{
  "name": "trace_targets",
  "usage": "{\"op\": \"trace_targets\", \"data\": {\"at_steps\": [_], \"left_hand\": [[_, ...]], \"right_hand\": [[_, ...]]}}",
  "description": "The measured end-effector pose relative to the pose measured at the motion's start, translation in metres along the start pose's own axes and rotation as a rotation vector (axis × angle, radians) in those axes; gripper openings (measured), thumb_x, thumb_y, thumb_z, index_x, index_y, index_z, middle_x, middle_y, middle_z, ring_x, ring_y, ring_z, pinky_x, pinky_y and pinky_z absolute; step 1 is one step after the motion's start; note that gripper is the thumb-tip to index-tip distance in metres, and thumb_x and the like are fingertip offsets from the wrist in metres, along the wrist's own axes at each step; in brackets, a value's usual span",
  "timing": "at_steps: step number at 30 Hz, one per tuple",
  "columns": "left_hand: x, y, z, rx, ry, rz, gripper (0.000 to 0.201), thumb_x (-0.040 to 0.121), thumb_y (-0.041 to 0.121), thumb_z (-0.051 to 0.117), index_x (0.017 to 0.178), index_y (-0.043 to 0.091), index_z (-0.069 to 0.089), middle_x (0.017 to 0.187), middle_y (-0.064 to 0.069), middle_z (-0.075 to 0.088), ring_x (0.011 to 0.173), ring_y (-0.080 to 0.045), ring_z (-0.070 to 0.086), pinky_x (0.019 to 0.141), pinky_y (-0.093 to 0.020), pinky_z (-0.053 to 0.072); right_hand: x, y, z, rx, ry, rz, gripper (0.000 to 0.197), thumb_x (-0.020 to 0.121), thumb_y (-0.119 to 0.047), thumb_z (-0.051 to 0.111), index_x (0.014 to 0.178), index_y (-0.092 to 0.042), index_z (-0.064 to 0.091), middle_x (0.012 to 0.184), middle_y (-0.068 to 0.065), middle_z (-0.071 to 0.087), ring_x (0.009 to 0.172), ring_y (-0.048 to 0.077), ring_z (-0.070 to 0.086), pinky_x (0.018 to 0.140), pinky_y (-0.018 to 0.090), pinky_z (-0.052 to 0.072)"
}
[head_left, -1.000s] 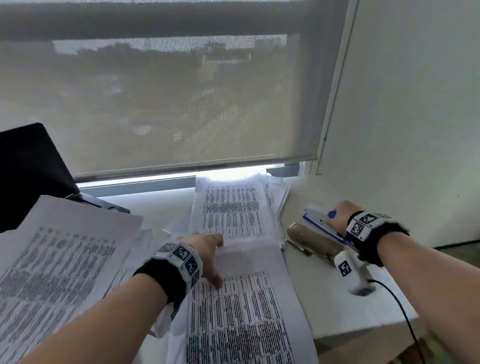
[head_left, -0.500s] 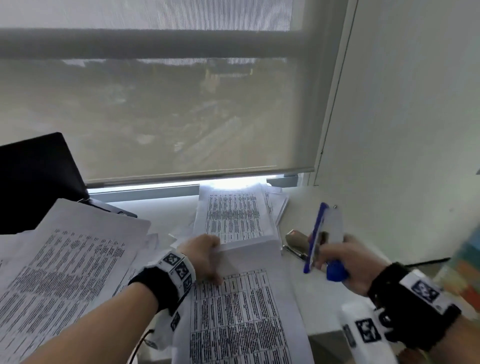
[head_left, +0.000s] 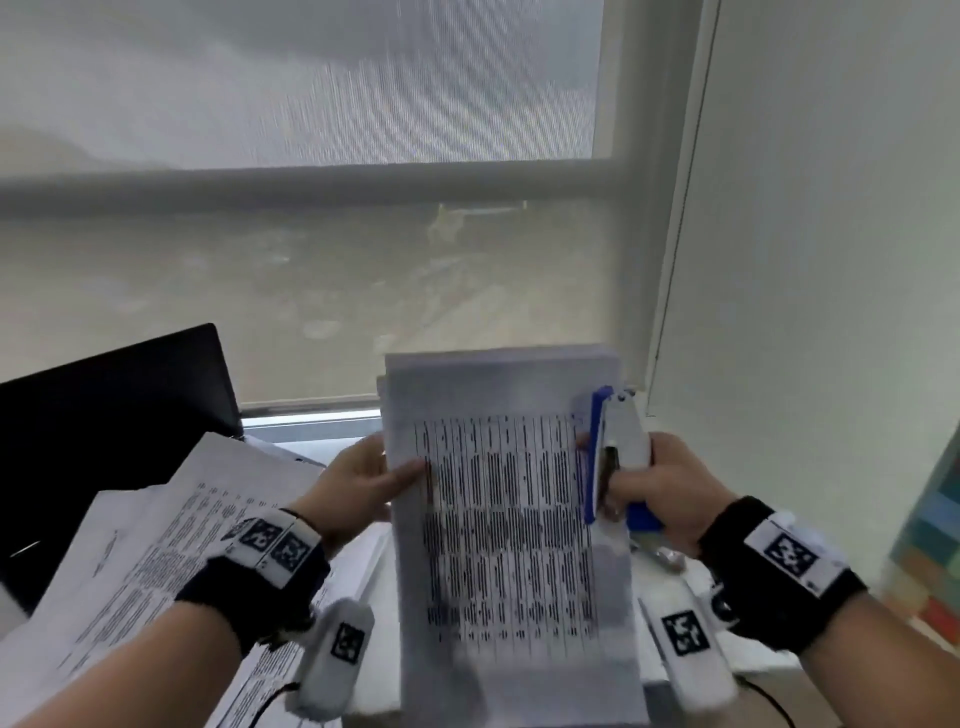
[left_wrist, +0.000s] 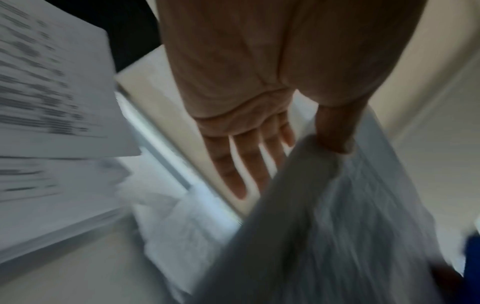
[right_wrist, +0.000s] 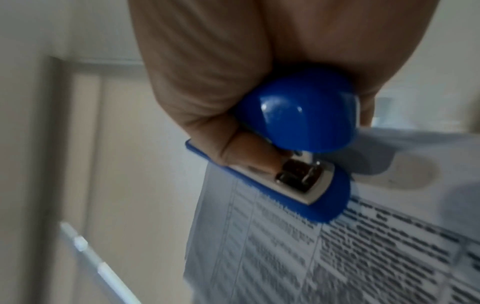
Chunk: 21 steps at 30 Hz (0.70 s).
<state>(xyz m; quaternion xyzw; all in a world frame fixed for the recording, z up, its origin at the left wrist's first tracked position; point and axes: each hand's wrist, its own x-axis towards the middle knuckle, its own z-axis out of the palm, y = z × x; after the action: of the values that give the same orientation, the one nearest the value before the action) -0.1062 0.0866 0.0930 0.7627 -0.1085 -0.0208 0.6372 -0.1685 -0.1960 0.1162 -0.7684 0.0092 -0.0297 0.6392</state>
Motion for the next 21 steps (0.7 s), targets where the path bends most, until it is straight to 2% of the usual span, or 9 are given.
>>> {"op": "trace_targets", "data": {"at_steps": [2,4,7,9,11,13,15,19,21], "left_hand": [[-0.001,0.022,0.015,0.015,0.163,0.170,0.052,0.068,0.042,0.083,0.094,0.006,0.055,0.096,-0.025,0.067,0.087,-0.035,0.065,0.077,-0.049,0.055],[0.000,0.046,0.030,-0.022,0.309,0.307,0.018,0.088,0.023,0.067,0.093,0.019,0.051,0.097,-0.019,0.066,0.088,-0.029,0.063,0.082,-0.050,0.054],[-0.007,0.063,0.046,-0.013,0.410,0.417,0.018,0.095,0.012,0.058,0.098,0.024,0.044,0.096,-0.003,0.063,0.085,-0.017,0.063,0.076,-0.035,0.055],[-0.018,0.055,0.056,0.056,0.405,0.389,0.022,0.096,0.010,0.057,0.106,0.018,0.039,0.092,0.005,0.059,0.076,-0.007,0.059,0.065,-0.018,0.050],[-0.025,0.040,0.064,0.115,0.381,0.327,0.027,0.095,0.010,0.058,0.109,0.016,0.037,0.088,0.007,0.056,0.073,-0.009,0.057,0.057,-0.009,0.043],[-0.025,0.029,0.066,0.117,0.401,0.306,0.027,0.094,0.008,0.060,0.109,0.015,0.038,0.088,0.009,0.056,0.073,-0.004,0.056,0.057,-0.005,0.040],[-0.021,0.027,0.064,0.079,0.425,0.278,0.028,0.093,0.008,0.061,0.110,0.015,0.039,0.090,0.007,0.058,0.074,0.000,0.055,0.061,-0.007,0.042],[-0.016,0.024,0.059,0.041,0.447,0.232,0.029,0.091,0.010,0.064,0.107,0.017,0.041,0.093,0.000,0.062,0.083,-0.017,0.062,0.073,-0.035,0.052],[-0.015,0.022,0.055,0.054,0.447,0.223,0.029,0.090,0.011,0.066,0.106,0.016,0.042,0.093,0.000,0.062,0.084,-0.020,0.062,0.076,-0.039,0.053]], "right_hand": [[0.001,-0.028,0.005,0.000,0.085,-0.158,0.053,0.049,-0.004,0.057,0.096,0.021,0.054,0.070,0.018,0.052,0.062,0.028,0.049,0.057,0.038,0.039],[-0.003,-0.052,0.012,0.012,0.129,-0.315,0.047,0.052,-0.005,0.056,0.094,0.016,0.057,0.063,0.011,0.051,0.051,0.019,0.048,0.049,0.028,0.039],[-0.021,-0.061,0.025,0.066,0.140,-0.408,0.044,0.059,-0.010,0.058,0.101,0.005,0.059,0.063,0.007,0.049,0.043,0.010,0.042,0.042,0.020,0.034],[-0.030,-0.045,0.032,-0.008,0.151,-0.412,0.035,0.063,-0.012,0.063,0.097,-0.007,0.056,0.072,0.010,0.052,0.048,0.010,0.047,0.042,0.021,0.037],[-0.033,-0.023,0.033,-0.077,0.157,-0.358,0.027,0.072,-0.003,0.066,0.089,-0.015,0.049,0.080,0.012,0.052,0.050,0.007,0.049,0.042,0.018,0.039],[-0.031,-0.006,0.033,-0.121,0.169,-0.300,0.028,0.079,0.001,0.065,0.089,-0.019,0.047,0.083,0.009,0.050,0.052,0.007,0.048,0.043,0.014,0.039],[-0.029,-0.002,0.032,-0.107,0.189,-0.261,0.027,0.081,0.000,0.065,0.089,-0.019,0.048,0.085,0.009,0.047,0.054,0.006,0.048,0.043,0.013,0.040],[-0.024,-0.008,0.028,-0.099,0.167,-0.273,0.028,0.079,0.007,0.063,0.082,-0.018,0.049,0.087,0.014,0.049,0.054,0.011,0.050,0.043,0.013,0.040],[-0.023,-0.011,0.029,-0.107,0.149,-0.248,0.026,0.079,0.006,0.062,0.085,-0.015,0.049,0.082,0.013,0.048,0.042,0.002,0.047,0.038,0.014,0.038]]}}
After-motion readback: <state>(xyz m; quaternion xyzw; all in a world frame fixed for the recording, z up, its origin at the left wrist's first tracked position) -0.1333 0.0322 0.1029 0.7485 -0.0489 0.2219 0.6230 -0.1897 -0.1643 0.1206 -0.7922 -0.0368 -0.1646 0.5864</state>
